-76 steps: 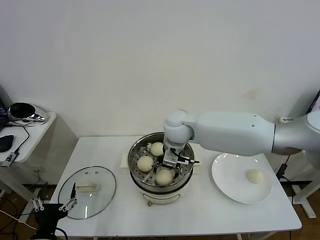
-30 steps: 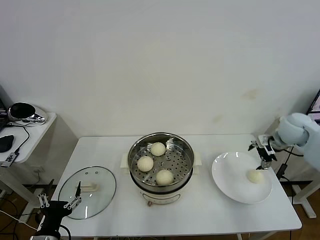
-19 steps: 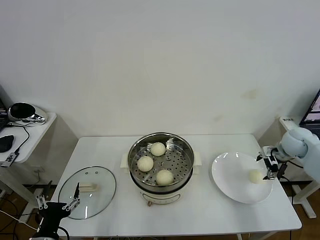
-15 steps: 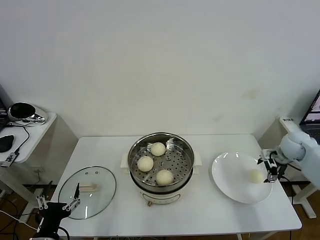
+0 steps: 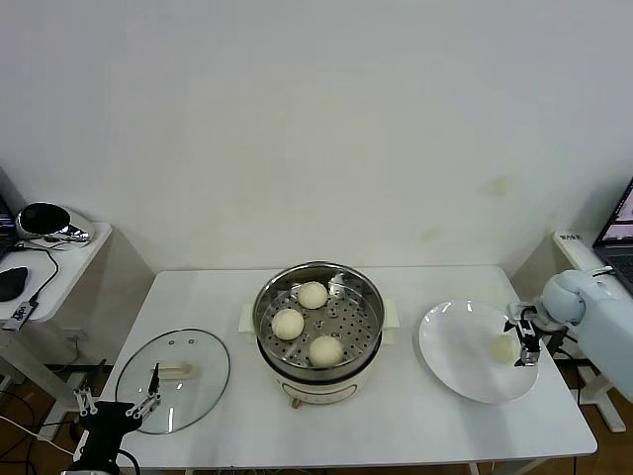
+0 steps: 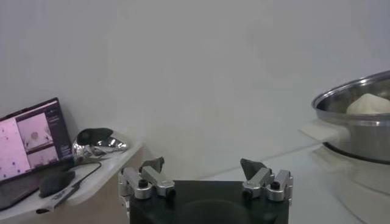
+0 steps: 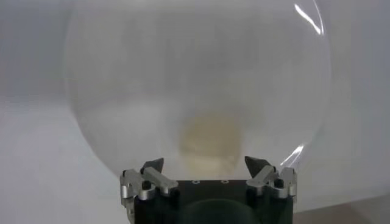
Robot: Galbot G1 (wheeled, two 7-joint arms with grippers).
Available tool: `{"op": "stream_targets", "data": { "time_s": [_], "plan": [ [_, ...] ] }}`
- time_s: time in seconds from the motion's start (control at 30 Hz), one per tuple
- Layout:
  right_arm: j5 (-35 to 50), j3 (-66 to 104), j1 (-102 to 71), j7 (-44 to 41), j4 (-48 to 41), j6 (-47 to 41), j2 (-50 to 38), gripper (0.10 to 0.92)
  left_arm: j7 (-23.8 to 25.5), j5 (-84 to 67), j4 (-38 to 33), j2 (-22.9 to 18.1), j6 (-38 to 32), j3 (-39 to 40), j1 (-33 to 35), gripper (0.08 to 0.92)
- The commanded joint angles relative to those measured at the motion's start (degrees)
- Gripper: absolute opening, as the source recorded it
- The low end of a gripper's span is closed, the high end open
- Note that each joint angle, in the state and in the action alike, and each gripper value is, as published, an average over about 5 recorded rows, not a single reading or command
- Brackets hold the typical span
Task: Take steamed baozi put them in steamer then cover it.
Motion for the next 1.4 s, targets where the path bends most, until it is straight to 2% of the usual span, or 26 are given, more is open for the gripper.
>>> {"op": "stream_targets", "data": {
  "time_s": [0.03,0.17,0.43,0.6,0.83,0.97,1.17,1.4],
  "plan": [
    [-1.36,1.04,-1.05,0.54,-2.13,0.23,2.02,0.817,-0.01,0.02,-0.03,-0.07,-0.06,-0.02,0.07,0.823],
    [-2.14,1.3,-0.97,0.53,-2.58,0.35,2.24,0.775,-0.01,0.08,-0.02,-0.2,-0.09,0.02,0.05,0.823],
    [-1.98,1.28,-0.66,0.35,-1.96,0.43,1.94,0.622,-0.03,0.17,-0.12,-0.22,-0.06,0.13,0.01,0.823],
    [1.17,-1.97,3.17,-0.66,1.91,-0.57,-0.83,0.592,-0.01,0.16,-0.25,-0.04,-0.01,0.1,-0.12,0.823],
    [14.82,-18.87,21.64,-2.28,14.67,-6.61,-8.19,0.579,0.03,0.15,-0.04,0.28,0.21,0.81,-1.06,0.823],
    [23.81,-32.32,37.39,-1.85,21.92,-10.04,-9.29,0.583,0.08,0.14,-0.01,0.52,0.42,1.3,-1.73,0.823],
    [35.53,-49.02,58.75,1.04,29.46,-15.13,-4.47,0.597,0.1,0.14,0.33,0.81,0.51,1.87,-2.52,0.823],
    [51.56,-54.57,64.61,8.26,34.9,-24.6,6.77,0.608,0.05,0.15,0.63,0.7,0.45,2.15,-3.13,0.823]
  ]
}}
